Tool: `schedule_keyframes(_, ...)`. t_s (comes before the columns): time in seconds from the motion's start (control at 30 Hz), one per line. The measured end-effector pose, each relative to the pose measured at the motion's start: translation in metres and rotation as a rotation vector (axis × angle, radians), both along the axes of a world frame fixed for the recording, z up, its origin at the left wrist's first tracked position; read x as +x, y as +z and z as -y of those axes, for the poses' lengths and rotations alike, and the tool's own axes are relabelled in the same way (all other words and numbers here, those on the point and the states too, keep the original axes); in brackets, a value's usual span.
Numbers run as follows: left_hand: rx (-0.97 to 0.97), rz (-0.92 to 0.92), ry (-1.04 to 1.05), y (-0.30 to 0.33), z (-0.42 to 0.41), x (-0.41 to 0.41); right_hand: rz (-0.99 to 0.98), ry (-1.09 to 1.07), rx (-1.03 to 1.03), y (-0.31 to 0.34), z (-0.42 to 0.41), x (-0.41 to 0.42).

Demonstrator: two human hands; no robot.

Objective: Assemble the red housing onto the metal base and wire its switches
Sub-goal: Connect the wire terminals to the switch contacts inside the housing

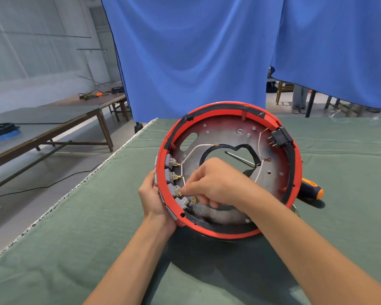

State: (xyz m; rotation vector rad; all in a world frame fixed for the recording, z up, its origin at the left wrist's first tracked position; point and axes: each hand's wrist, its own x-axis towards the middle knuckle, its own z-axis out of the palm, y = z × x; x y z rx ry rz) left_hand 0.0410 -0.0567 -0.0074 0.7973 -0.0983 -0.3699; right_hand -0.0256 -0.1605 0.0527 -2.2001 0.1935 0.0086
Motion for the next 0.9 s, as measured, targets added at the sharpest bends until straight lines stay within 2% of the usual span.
schedule_keyframes(0.1,0.005,-0.021,0.049,-0.0036,0.0003,0.0053,-0.007,-0.002,-0.004,-0.0016,0.0018,0.0054)
schedule_keyframes(0.67,-0.018,-0.027,0.053,0.0031,0.0035,0.004,0.085,-0.157,0.117,-0.0022,0.0055,0.0052)
schedule_keyframes(0.9,-0.016,-0.018,0.037,0.0007,0.0022,0.0065,0.094,-0.167,0.107,-0.0028,0.0028,0.0051)
